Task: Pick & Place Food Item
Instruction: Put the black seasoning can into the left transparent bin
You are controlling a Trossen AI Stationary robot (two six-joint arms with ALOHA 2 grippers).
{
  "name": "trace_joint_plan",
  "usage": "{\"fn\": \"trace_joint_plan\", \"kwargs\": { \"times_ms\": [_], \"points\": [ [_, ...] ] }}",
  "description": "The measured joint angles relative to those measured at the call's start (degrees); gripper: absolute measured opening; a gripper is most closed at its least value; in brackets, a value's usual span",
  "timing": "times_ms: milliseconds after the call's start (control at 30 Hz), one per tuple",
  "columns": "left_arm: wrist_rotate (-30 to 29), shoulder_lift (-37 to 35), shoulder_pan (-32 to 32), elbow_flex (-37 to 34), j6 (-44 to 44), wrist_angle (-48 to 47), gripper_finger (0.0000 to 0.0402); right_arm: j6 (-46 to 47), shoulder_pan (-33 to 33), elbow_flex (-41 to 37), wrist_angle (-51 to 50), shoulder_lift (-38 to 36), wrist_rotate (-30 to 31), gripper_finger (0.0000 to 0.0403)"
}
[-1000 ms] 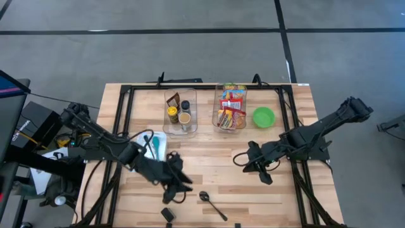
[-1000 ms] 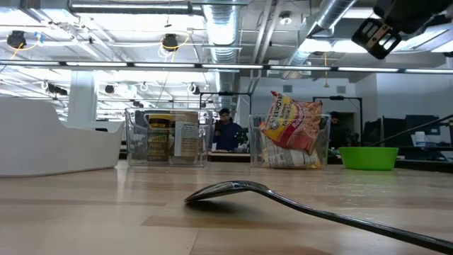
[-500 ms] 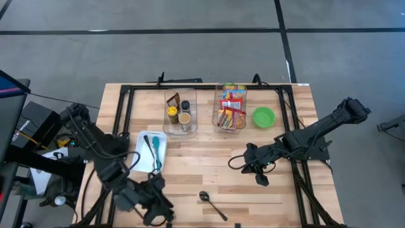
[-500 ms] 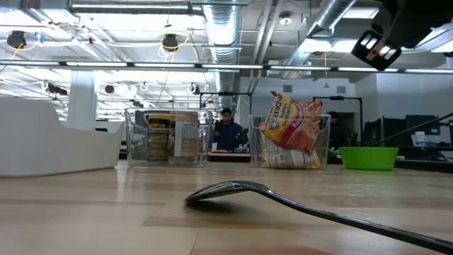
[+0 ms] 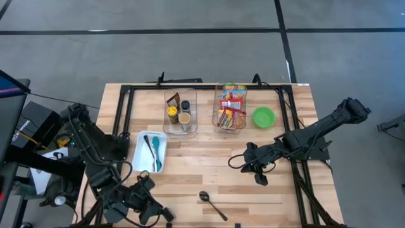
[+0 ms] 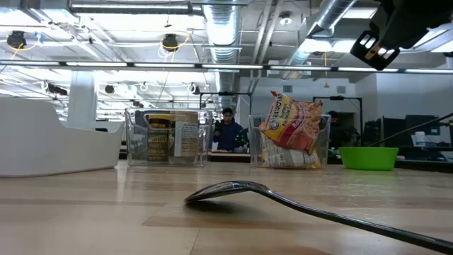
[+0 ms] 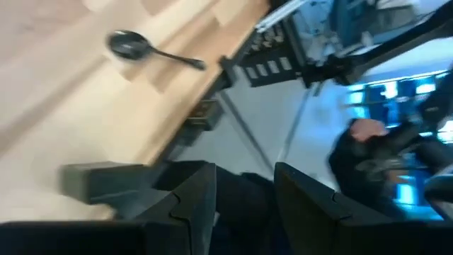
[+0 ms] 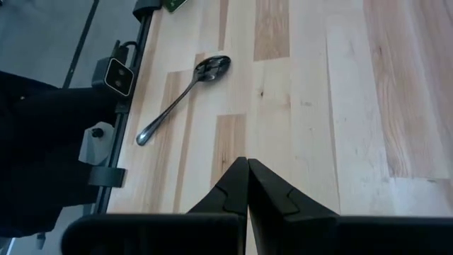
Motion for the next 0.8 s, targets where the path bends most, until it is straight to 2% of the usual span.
{"fn": "trace_joint_plan", "kwargs": {
  "times_ms": [100,233,367,500,800],
  "points": [
    [-0.1,0.0,-0.3,0.0,4.6,-4.0,0.0140,0.0,0.0,0.0,0.0,0.0,1.0,0.0000],
    [-0.5,0.0,-0.4,0.0,21.0,-5.5,0.0140,0.0,-0.1,0.0,0.0,0.0,1.3,0.0000],
    [-4.6,0.0,-0.7,0.0,35.9,-4.6,0.0140,0.0,-0.5,0.0,0.0,0.0,1.3,0.0000],
    [-11.1,0.0,-0.5,0.0,37.7,-4.0,0.0140,0.0,-0.5,0.0,0.0,0.0,1.3,0.0000],
    [-11.5,0.0,0.7,0.0,38.1,-3.7,0.0140,0.0,-0.5,0.0,0.0,0.0,2.8,0.0000]
  ]
}}
